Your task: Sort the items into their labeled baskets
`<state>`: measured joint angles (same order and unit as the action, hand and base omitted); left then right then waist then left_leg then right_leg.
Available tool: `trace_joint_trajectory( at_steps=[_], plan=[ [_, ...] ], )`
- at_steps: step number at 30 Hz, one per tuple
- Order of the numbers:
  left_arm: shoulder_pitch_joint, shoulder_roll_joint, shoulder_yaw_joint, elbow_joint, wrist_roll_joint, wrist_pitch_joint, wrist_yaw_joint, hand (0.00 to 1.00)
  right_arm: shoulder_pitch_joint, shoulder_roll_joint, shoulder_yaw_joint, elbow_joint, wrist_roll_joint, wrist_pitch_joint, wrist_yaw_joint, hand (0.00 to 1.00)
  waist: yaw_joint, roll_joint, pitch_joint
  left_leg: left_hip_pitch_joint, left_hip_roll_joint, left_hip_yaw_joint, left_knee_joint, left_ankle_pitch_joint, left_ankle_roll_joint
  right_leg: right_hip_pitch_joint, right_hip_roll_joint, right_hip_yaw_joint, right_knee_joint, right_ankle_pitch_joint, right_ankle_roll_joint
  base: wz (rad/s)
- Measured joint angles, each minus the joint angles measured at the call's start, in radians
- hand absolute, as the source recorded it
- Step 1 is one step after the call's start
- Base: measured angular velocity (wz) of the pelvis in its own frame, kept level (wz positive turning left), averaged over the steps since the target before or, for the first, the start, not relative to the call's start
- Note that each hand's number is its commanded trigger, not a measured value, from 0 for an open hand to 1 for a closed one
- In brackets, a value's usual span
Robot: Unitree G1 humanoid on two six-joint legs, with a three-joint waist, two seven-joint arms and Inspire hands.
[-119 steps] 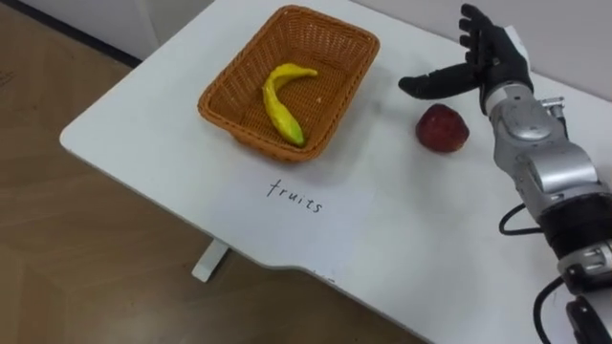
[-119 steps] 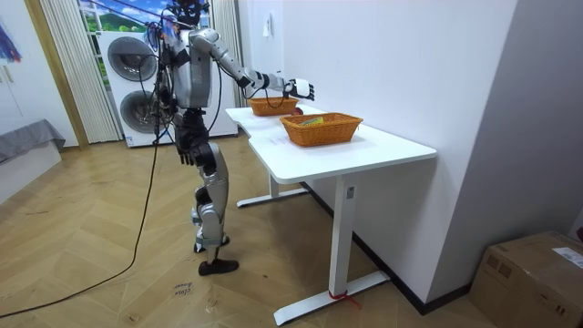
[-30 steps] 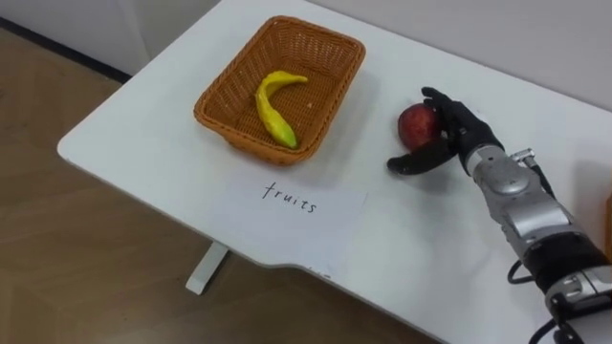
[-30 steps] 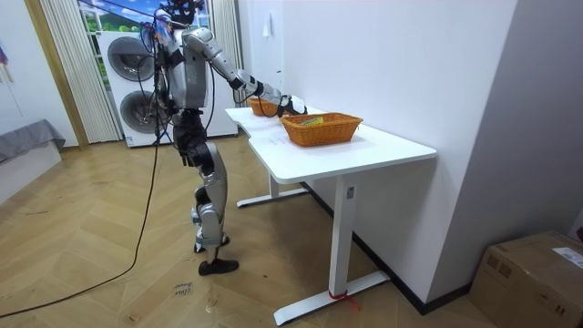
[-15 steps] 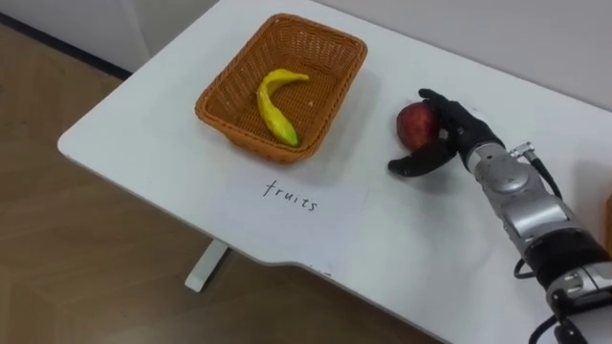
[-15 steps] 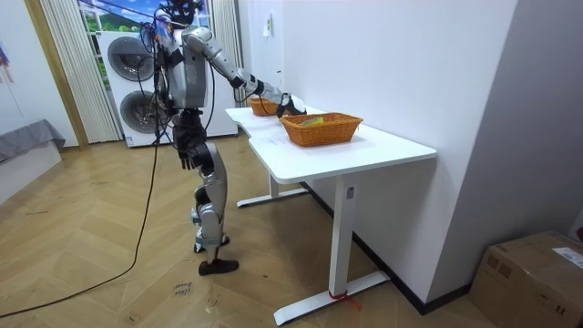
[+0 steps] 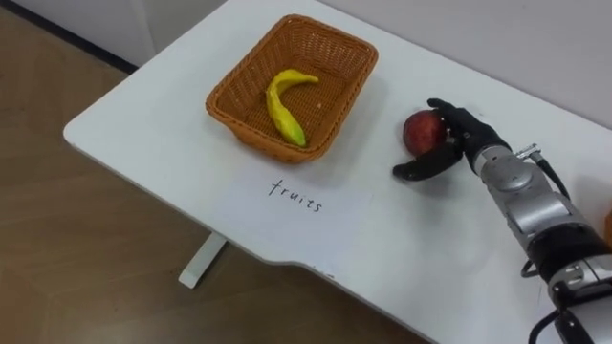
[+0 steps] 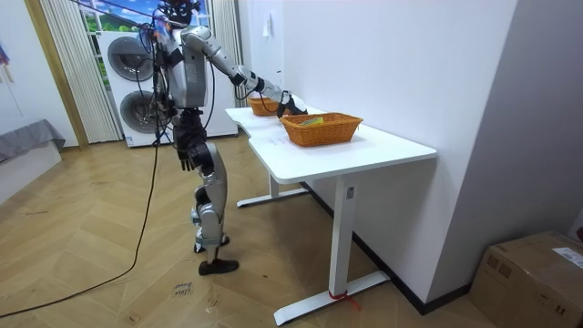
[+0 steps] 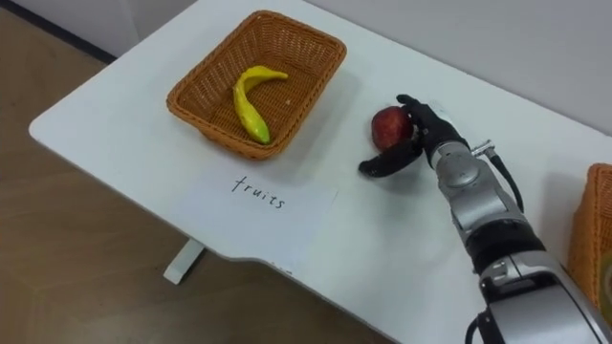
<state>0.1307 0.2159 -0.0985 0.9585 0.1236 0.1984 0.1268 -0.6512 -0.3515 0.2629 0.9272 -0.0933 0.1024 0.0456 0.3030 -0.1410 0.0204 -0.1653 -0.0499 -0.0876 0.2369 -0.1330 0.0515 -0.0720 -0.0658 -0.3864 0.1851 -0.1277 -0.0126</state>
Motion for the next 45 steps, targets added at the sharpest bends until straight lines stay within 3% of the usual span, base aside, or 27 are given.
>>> trace_joint_trajectory(
  at_steps=[7, 15, 22, 35, 37, 41, 45],
  plan=[
    [-0.003, 0.003, 0.006, 0.001, 0.000, 0.001, 0.001, 0.00, -0.021, 0.000, 0.000, 0.009, -0.080, 0.011, -0.038, 1.00, 0.005, -0.013, 0.0070, -0.004, 0.000, -0.002, 0.000, 0.000, 0.000, -0.002, 0.000, -0.004, -0.003, 0.000, 0.000, 0.00],
    [0.005, 0.002, 0.007, -0.001, 0.006, 0.005, 0.019, 0.00, -0.068, -0.009, 0.004, 0.040, -0.117, 0.041, -0.065, 1.00, 0.010, -0.021, 0.0028, -0.006, 0.001, -0.007, -0.004, 0.000, -0.001, 0.000, 0.003, -0.031, -0.013, 0.003, 0.001, 0.02],
    [0.007, 0.002, 0.017, 0.000, 0.006, 0.015, 0.017, 0.00, -0.074, -0.011, 0.032, 0.037, -0.117, 0.065, -0.055, 1.00, 0.009, -0.018, 0.0056, 0.003, 0.001, -0.006, -0.017, -0.002, -0.001, 0.007, 0.002, -0.033, -0.013, 0.003, 0.001, 0.00],
    [0.013, 0.003, 0.017, -0.016, 0.009, 0.022, 0.018, 0.00, -0.074, -0.011, 0.040, 0.029, -0.121, 0.071, -0.048, 1.00, 0.007, -0.020, 0.0060, 0.002, 0.001, -0.012, -0.015, -0.004, -0.002, 0.009, 0.003, -0.031, -0.013, 0.003, 0.001, 0.00],
    [0.015, 0.004, 0.017, -0.018, 0.009, 0.019, 0.020, 0.00, -0.074, -0.011, 0.037, 0.021, -0.112, 0.072, -0.042, 1.00, 0.004, -0.025, 0.0017, 0.007, 0.001, -0.010, -0.016, -0.004, -0.002, 0.010, 0.003, -0.030, -0.013, 0.003, 0.001, 0.00],
    [0.021, 0.004, 0.020, -0.018, 0.012, 0.020, 0.026, 0.00, -0.070, -0.011, 0.037, 0.001, -0.109, 0.074, -0.041, 1.00, 0.003, -0.024, 0.0027, 0.019, 0.002, -0.005, -0.023, -0.004, -0.002, 0.017, 0.004, -0.024, -0.015, 0.002, 0.001, -0.03],
    [0.037, 0.001, 0.029, -0.026, 0.015, 0.020, 0.044, 0.00, -0.033, -0.011, 0.027, -0.072, -0.099, 0.084, -0.010, 1.00, -0.019, -0.018, 0.0021, 0.035, 0.002, -0.005, -0.020, -0.004, -0.001, 0.035, 0.004, -0.026, -0.017, 0.002, 0.001, 0.03]
  ],
)
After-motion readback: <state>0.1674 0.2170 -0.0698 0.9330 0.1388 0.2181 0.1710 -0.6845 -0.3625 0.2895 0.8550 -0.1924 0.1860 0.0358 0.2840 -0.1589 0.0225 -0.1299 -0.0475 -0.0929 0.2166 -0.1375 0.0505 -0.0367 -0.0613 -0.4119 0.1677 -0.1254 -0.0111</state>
